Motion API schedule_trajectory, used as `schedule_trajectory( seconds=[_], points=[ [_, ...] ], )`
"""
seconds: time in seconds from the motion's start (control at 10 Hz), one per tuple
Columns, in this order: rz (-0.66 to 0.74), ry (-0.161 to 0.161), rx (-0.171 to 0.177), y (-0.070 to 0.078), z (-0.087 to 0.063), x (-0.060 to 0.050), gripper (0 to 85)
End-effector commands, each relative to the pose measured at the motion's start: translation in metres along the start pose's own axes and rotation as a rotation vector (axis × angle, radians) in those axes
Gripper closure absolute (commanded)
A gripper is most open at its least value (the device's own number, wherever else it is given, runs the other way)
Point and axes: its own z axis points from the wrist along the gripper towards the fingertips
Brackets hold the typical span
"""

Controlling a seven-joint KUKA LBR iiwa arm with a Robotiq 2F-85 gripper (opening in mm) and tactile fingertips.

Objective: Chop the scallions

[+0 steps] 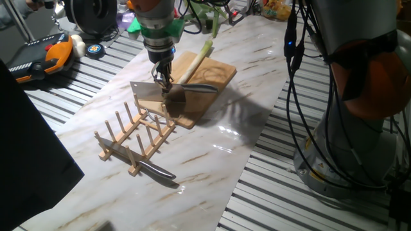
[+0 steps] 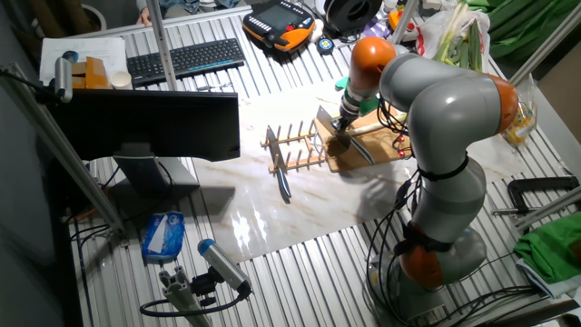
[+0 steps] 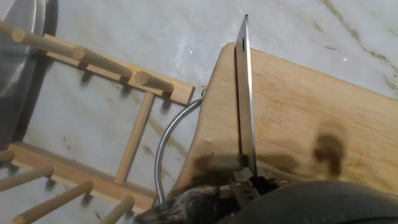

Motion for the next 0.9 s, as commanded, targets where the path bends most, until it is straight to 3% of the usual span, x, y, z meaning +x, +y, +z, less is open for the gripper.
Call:
schedule_trajectory(
  seconds=[0.0, 0.8],
  points=[
    [0.000, 0.001, 0.000, 0.0001, 0.0003, 0.0002, 84.3],
    [-0.001, -0.011, -0.005, -0.0009, 0.0031, 0.0033, 84.3]
  ],
)
